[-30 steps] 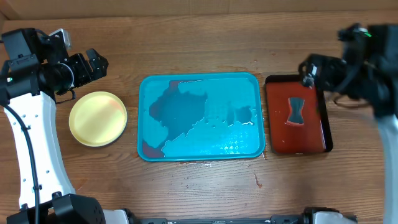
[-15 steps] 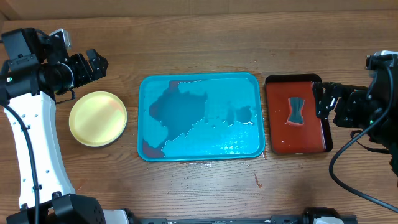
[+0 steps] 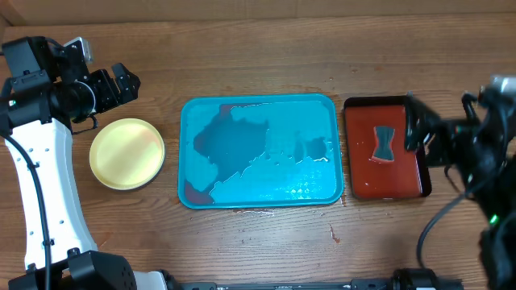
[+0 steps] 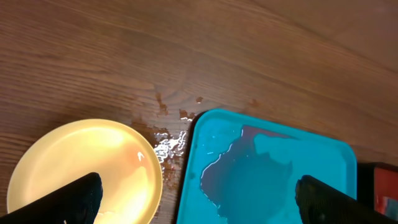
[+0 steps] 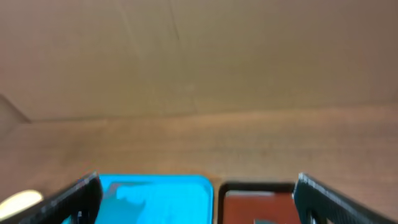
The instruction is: Clean dirty plates on tray and stack at the side
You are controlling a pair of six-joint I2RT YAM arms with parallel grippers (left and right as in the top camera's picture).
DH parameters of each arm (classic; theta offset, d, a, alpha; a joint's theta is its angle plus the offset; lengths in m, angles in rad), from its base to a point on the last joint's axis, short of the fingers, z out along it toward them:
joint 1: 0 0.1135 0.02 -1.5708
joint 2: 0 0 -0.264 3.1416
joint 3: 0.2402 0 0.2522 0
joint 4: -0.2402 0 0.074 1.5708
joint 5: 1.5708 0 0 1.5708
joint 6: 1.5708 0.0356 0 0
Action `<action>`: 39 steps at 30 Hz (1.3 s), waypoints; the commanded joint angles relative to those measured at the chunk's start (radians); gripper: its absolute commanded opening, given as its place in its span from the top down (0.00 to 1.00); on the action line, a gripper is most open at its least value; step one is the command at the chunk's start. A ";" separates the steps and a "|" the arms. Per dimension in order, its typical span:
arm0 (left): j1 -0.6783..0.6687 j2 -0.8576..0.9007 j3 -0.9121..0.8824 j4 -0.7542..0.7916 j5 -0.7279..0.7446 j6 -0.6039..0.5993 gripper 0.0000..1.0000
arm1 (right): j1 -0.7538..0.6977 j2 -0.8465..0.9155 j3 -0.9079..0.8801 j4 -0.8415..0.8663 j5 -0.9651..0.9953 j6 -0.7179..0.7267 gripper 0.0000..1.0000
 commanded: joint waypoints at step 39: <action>-0.004 0.008 0.009 0.002 0.008 0.014 0.00 | 0.013 -0.802 -1.234 0.705 0.056 0.001 0.00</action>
